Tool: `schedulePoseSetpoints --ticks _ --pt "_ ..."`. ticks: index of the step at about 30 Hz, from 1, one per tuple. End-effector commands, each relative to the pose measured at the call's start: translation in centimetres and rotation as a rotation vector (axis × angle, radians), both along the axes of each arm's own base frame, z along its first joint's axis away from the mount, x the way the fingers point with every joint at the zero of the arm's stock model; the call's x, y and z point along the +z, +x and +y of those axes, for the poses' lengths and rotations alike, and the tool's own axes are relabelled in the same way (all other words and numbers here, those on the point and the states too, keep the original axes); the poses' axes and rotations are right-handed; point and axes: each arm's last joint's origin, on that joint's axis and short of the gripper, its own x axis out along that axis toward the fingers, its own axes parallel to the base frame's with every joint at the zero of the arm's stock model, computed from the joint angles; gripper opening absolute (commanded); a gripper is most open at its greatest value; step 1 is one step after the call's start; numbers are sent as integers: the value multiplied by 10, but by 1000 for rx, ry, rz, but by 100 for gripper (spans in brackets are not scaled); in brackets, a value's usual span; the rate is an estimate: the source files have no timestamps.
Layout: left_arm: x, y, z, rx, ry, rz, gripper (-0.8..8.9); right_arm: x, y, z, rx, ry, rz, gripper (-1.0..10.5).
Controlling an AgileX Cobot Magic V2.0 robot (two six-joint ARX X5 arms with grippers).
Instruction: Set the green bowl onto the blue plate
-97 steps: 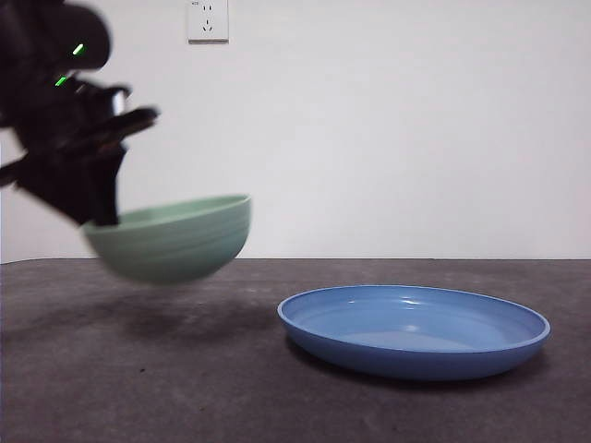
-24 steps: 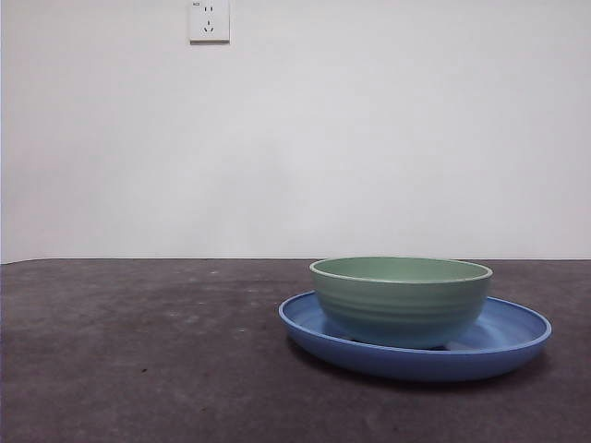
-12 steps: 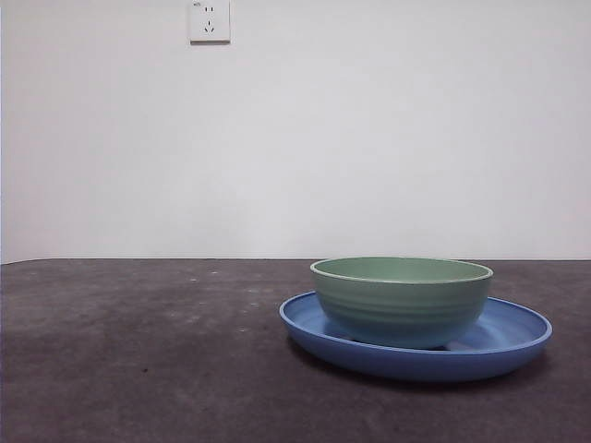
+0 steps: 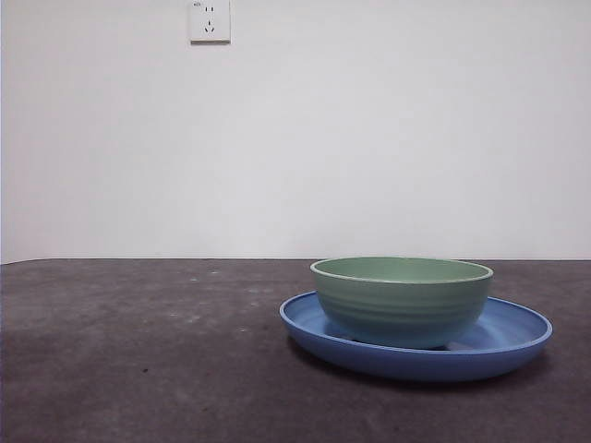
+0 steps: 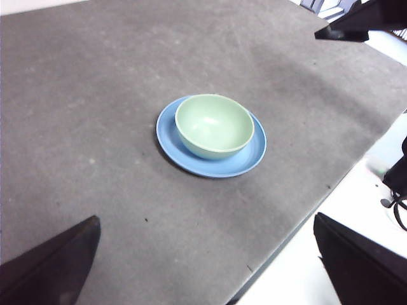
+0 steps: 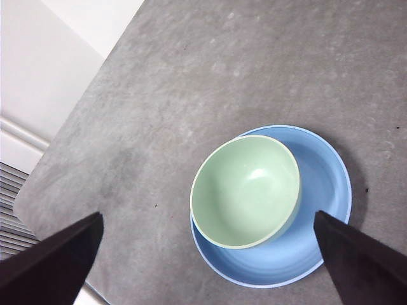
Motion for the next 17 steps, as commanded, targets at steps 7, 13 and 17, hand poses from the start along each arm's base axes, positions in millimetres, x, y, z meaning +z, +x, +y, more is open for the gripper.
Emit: schedulePoseSetpoints --ticks 7,13,17 --pt "3 0 0 -2 -18 -13 594 2 2 0 5 -2 22 648" --pt "3 0 0 -2 -19 -14 594 -14 22 0 2 -1 170 647" --pt "4 0 0 -2 -24 -20 594 -31 44 0 4 1 291 647"
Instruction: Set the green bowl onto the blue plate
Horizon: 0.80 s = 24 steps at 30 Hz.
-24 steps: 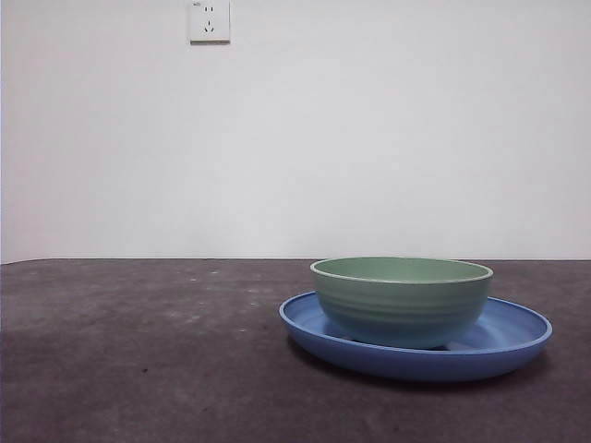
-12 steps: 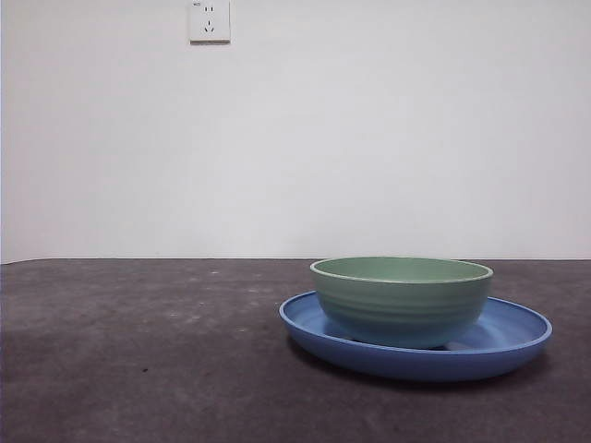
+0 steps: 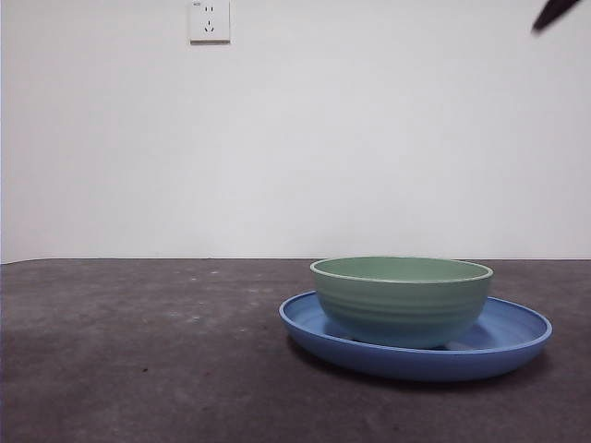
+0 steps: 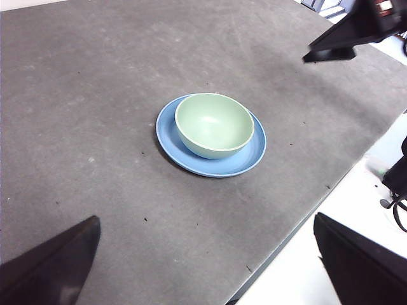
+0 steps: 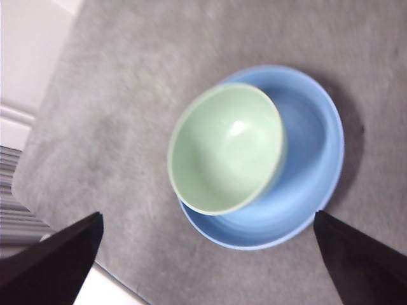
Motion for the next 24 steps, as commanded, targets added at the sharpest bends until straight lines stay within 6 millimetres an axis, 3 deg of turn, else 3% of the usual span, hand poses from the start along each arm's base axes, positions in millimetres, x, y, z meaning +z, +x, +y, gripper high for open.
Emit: schedulePoseSetpoints --ticks 1,13,18,21,24 --pt "4 0 0 -3 -21 -20 594 -8 17 0 6 0 68 646" --pt "4 0 0 -4 -23 -22 594 -63 80 -1 41 -20 176 486" --pt "4 0 0 -3 -22 -22 594 -82 95 -1 39 -27 215 470" --pt "4 0 0 -3 -22 -22 594 -93 103 -1 38 -28 230 350" --pt "4 0 0 -4 -23 -22 594 -102 109 2 48 -32 232 318"
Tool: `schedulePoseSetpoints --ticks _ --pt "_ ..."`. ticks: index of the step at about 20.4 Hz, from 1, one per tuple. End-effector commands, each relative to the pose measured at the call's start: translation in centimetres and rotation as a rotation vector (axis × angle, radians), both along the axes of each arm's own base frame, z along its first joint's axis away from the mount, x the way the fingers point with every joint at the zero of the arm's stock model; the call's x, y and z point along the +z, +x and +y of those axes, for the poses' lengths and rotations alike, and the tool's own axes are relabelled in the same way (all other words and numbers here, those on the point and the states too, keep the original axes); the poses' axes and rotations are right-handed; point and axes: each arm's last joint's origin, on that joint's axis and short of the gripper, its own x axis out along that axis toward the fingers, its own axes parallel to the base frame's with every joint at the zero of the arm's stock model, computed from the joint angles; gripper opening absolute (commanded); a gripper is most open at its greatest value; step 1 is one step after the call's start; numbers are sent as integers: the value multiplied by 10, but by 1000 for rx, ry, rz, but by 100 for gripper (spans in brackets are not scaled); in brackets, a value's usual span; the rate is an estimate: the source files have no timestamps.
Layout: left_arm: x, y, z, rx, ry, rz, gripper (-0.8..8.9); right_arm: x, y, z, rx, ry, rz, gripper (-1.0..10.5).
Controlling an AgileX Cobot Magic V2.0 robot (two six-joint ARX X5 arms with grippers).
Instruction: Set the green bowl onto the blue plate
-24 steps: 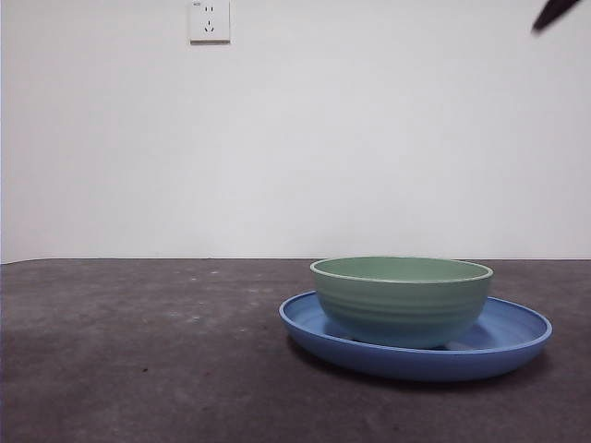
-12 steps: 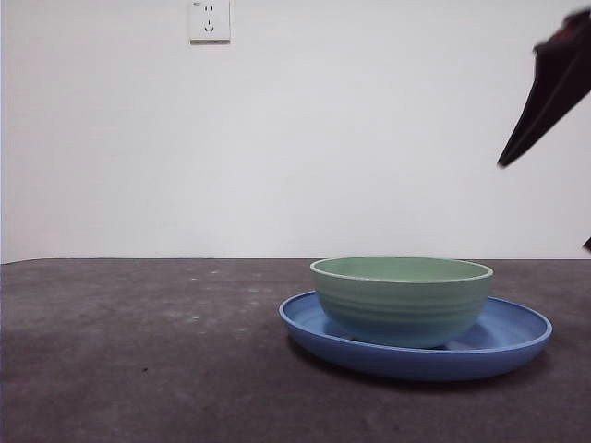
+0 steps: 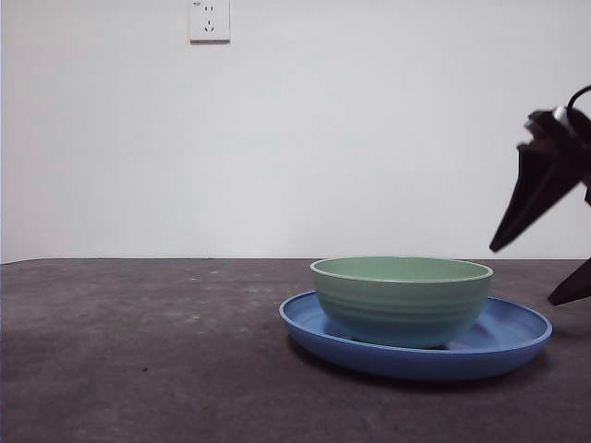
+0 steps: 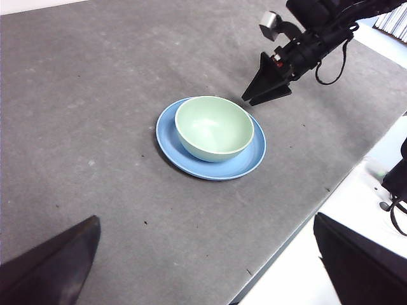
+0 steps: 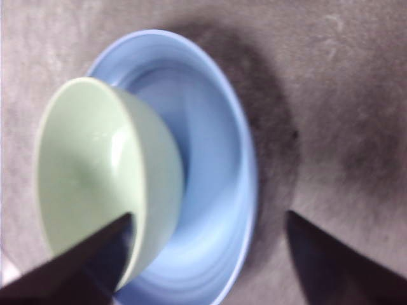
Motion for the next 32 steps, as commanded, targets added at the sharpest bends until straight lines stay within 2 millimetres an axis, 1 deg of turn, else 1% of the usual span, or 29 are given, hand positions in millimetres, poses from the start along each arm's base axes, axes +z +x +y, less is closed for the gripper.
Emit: schedulePoseSetpoints --ticks 1,4,6,8,10,15,18,19,21,23,24,28,30,32 --pt "4 0 0 -3 -18 -17 594 -5 10 3 18 -8 -21 314" --pt "4 0 0 -3 -18 -17 594 -16 13 4 17 -28 14 295" --pt "4 0 0 -3 -18 -17 594 -20 15 6 33 -32 13 282" --pt "4 0 0 -3 -18 -17 594 -20 16 8 42 -41 4 241" --pt "4 0 0 -4 -18 -17 594 -22 16 11 42 -60 9 226" --pt "4 0 0 -3 -18 -17 594 -23 15 15 34 -75 31 223" --pt "4 0 0 -4 -18 -17 594 -30 16 16 39 -75 61 205" --pt "4 0 0 -4 -18 -17 594 -32 15 16 40 -75 78 186" --pt "4 0 0 -4 -18 -17 594 -35 15 16 39 -81 100 95" --pt "4 0 0 -4 -18 -17 594 -35 15 16 39 -81 99 21" --pt "4 0 0 -3 -18 -17 594 -35 15 16 39 -81 99 8" --pt "4 0 0 -4 -18 -17 594 -31 17 16 35 -82 93 8" --pt "4 0 0 -4 -18 -17 594 -23 21 16 35 -82 101 8" --pt "4 0 0 -4 -18 -17 594 -9 28 17 37 -83 110 8"
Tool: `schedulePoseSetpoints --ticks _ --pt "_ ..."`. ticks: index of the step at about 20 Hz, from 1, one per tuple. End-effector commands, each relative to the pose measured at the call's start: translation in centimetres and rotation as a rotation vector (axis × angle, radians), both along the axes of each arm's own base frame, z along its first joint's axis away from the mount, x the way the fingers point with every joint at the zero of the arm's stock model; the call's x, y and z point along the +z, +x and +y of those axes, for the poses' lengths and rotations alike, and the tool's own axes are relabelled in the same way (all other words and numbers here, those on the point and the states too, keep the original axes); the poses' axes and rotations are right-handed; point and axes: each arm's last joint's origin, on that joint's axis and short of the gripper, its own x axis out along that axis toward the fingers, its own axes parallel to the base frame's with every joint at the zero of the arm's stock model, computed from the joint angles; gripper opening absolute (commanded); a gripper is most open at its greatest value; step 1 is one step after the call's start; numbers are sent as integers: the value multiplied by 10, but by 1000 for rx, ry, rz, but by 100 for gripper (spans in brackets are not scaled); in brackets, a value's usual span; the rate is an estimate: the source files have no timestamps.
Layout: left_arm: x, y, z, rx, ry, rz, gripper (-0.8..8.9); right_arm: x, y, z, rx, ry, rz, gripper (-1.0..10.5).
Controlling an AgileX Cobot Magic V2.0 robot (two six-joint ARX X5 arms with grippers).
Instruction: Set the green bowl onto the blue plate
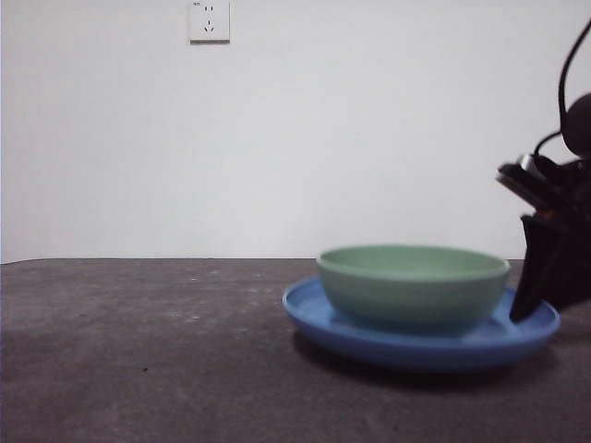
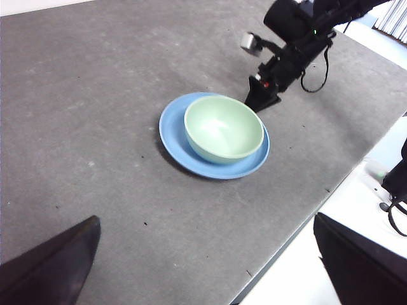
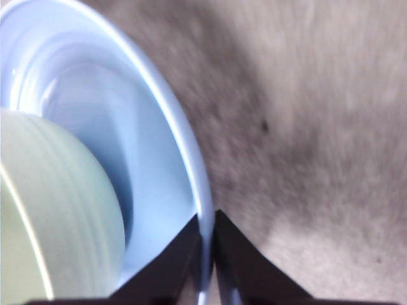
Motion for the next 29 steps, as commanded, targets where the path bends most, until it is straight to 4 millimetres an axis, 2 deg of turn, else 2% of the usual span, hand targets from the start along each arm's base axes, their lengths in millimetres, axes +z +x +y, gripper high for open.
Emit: schedulePoseSetpoints --ticks 1,4,7,12,15,18,22,27,29 --pt "3 0 0 -4 -16 -15 594 17 12 4 13 12 -6 8" --pt "3 0 0 -4 -16 -15 594 38 19 15 34 -32 4 8" --pt "3 0 0 -4 -16 -15 594 52 21 39 61 -49 -2 8" --pt "3 0 0 -3 -16 -15 594 54 18 88 105 -15 -31 8" --pt "3 0 0 -3 -16 -15 594 43 19 109 122 -2 -12 8" --pt "3 0 0 -4 -16 -15 594 23 22 121 142 -16 31 8" --pt "3 0 0 -4 -16 -15 594 5 29 124 142 -29 53 8" --pt "3 0 0 -4 -16 -15 594 -7 31 126 148 -40 76 11" --pt "3 0 0 -3 -16 -15 594 -9 31 127 157 -39 72 58"
